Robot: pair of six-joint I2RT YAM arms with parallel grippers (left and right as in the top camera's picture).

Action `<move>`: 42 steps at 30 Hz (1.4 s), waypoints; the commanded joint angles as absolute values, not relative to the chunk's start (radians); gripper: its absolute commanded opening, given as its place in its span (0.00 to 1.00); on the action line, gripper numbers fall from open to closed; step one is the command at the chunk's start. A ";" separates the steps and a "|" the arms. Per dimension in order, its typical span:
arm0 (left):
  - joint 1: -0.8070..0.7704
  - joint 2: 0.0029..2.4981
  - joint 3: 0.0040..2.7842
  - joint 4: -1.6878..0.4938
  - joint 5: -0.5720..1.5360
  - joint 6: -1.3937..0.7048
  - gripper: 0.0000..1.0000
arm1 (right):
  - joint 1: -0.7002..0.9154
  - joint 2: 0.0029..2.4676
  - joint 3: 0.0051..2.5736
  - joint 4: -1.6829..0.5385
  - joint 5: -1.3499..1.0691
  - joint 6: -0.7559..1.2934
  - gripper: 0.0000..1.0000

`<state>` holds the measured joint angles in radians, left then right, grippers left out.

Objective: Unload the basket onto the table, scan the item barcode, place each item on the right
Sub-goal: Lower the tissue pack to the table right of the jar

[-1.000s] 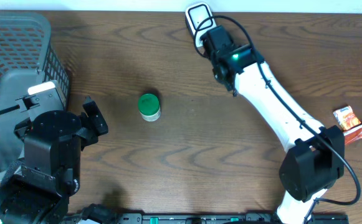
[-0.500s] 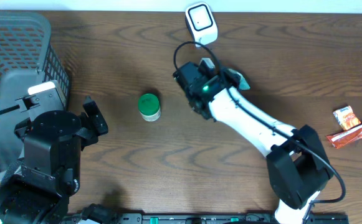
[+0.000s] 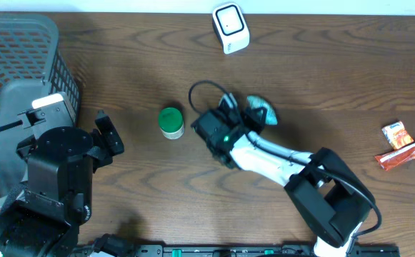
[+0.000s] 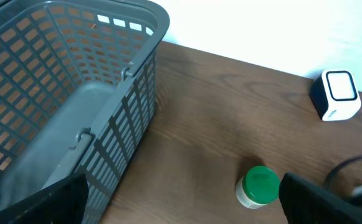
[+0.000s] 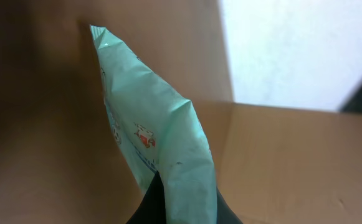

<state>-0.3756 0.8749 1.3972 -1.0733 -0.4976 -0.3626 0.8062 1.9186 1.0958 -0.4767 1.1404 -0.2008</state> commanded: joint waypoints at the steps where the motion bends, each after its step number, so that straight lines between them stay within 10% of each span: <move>1: -0.371 0.874 1.396 -1.073 -0.509 -0.364 0.98 | 0.877 1.918 1.048 -0.471 0.983 -0.180 0.01; 6: -0.371 0.874 1.396 -1.073 -0.509 -0.364 0.98 | 0.975 1.918 1.016 -0.497 0.720 -0.179 0.06; 7: -0.371 0.874 1.396 -1.073 -0.509 -0.364 0.98 | 0.990 1.918 1.016 -0.507 0.698 -0.179 0.14; 8: -0.371 0.874 1.396 -1.073 -0.509 -0.364 0.98 | 1.014 1.918 1.016 -0.519 0.674 -0.179 0.58; 9: -0.371 0.874 1.396 -1.073 -0.509 -0.364 0.98 | 1.035 1.918 1.016 -0.530 0.661 -0.167 0.66; 22: -0.371 0.874 1.396 -1.073 -0.509 -0.364 0.98 | 1.093 1.742 1.034 -0.648 0.532 0.143 0.82; 24: -0.371 0.874 1.396 -1.073 -0.509 -0.364 0.98 | 1.071 1.675 1.034 -0.654 0.459 0.146 0.99; 37: -0.371 0.874 1.396 -1.073 -0.509 -0.364 0.98 | 0.963 1.420 1.034 -0.623 0.018 0.145 0.98; 42: -0.371 0.874 1.396 -1.073 -0.509 -0.364 0.98 | 0.946 1.464 1.033 -0.550 0.086 0.164 0.44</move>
<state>-0.3756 0.8749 1.3972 -1.0733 -0.4976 -0.3626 0.9672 1.4330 1.0321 -0.5743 0.0841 0.1364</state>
